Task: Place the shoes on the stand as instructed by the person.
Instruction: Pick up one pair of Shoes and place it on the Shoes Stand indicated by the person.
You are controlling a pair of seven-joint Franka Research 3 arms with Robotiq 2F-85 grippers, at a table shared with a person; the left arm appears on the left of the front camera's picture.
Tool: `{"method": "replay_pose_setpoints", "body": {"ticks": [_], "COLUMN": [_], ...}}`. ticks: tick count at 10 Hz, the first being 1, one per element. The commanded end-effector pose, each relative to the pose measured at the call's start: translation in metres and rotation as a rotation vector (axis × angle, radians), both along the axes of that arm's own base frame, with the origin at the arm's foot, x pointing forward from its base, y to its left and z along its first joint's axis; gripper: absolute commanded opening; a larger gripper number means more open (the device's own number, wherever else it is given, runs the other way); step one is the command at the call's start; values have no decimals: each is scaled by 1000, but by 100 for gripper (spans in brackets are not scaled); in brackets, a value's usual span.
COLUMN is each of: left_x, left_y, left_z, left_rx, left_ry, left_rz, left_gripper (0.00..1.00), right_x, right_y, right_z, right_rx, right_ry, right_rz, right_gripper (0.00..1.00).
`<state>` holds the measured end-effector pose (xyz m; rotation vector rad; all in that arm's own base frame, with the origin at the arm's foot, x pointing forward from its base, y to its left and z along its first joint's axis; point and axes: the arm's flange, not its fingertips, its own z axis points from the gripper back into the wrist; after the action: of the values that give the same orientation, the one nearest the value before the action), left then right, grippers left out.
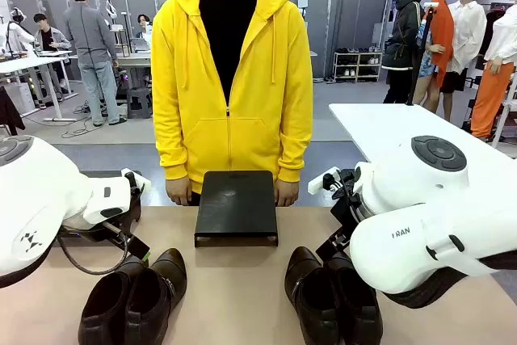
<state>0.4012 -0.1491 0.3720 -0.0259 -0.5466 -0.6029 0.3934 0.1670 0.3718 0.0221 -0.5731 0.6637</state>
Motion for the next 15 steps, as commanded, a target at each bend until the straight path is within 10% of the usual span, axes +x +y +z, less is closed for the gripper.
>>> {"method": "replay_pose_setpoints", "body": {"ticks": [1, 9, 15], "left_x": [0, 0, 7], "left_y": [0, 0, 40], "left_z": [0, 0, 109], "left_rx": [0, 0, -235], "left_ry": [0, 0, 166], "left_rz": [0, -1, -106], "left_gripper": [100, 100, 100], "right_x": [0, 0, 16], "right_y": [0, 0, -21], "right_z": [0, 0, 130], "right_rx": [0, -1, 262], "right_ry": [0, -1, 187], "right_rz": [0, 2, 80], "right_gripper": [100, 100, 100]}}
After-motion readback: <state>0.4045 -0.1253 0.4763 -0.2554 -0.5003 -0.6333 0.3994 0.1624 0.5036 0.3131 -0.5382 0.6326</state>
